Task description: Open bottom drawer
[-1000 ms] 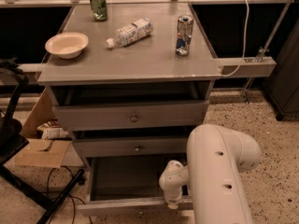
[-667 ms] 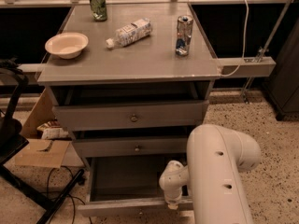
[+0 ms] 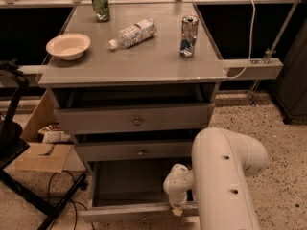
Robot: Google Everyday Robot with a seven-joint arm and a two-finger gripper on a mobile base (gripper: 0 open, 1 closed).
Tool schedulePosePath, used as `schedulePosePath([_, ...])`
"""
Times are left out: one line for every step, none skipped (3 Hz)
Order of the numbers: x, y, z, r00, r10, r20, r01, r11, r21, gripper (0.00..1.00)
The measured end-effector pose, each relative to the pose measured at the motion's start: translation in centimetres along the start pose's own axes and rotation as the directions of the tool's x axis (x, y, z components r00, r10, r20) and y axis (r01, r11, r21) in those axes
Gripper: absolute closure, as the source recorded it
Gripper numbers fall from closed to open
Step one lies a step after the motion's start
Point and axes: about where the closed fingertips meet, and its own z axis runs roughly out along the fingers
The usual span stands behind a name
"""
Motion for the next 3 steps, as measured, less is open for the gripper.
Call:
schedulePosePath([0.0, 0.0, 0.0, 1.0, 0.0, 0.0, 0.0, 1.0, 0.0, 0.15])
schedulePosePath([0.0, 0.0, 0.0, 1.0, 0.0, 0.0, 0.0, 1.0, 0.0, 0.0])
schedulePosePath([0.11, -0.1, 0.19, 1.0, 0.001, -0.016, -0.002, 0.9999, -0.013, 0.0])
